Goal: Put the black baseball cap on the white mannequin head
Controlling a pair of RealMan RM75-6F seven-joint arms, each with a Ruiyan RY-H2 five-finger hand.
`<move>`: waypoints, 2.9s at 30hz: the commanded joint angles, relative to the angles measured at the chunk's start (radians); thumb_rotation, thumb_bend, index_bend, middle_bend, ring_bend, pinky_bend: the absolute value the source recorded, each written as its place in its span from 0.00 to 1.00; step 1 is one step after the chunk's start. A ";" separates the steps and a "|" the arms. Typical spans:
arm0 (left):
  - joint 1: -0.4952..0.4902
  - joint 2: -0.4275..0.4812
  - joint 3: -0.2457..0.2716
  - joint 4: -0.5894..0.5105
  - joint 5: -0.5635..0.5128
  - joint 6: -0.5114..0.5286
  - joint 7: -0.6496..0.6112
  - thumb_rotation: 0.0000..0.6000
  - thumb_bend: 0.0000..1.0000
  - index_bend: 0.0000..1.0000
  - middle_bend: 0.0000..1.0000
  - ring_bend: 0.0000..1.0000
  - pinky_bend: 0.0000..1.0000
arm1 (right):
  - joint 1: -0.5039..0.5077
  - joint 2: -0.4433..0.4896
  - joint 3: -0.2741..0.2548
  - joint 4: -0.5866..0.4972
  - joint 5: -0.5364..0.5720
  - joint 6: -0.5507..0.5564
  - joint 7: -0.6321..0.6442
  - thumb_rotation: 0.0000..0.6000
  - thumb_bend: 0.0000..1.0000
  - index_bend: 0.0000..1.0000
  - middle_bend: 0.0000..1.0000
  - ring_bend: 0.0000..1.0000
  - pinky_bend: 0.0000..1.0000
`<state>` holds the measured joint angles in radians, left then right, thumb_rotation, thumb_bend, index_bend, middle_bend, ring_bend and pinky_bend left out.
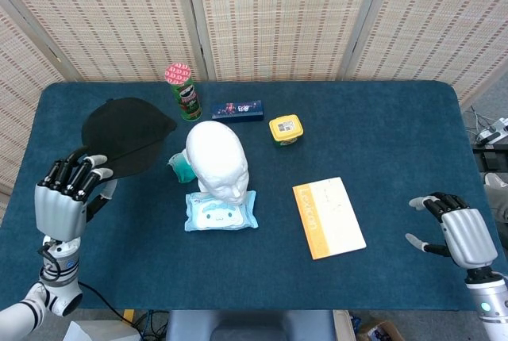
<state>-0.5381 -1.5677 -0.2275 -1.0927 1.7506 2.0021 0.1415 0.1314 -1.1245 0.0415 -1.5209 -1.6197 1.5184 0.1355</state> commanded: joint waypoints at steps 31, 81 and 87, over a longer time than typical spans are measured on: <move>-0.237 -0.184 -0.038 -0.172 0.170 -0.291 0.413 1.00 0.45 0.81 0.50 0.33 0.53 | -0.001 0.021 0.002 0.014 -0.004 0.012 0.085 1.00 0.05 0.38 0.45 0.31 0.32; 0.093 -0.161 0.135 -0.292 0.060 -0.326 0.615 1.00 0.05 0.00 0.23 0.21 0.49 | 0.000 0.017 0.002 0.002 0.002 0.003 0.044 1.00 0.05 0.38 0.45 0.31 0.32; 0.149 -0.128 0.140 -0.236 0.065 -0.232 0.481 1.00 0.05 0.05 0.22 0.21 0.49 | -0.001 0.015 0.003 0.000 0.003 0.004 0.038 1.00 0.05 0.38 0.45 0.31 0.32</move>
<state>-0.4159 -1.7096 -0.0906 -1.3574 1.8144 1.7289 0.6774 0.1308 -1.1091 0.0443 -1.5204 -1.6168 1.5225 0.1730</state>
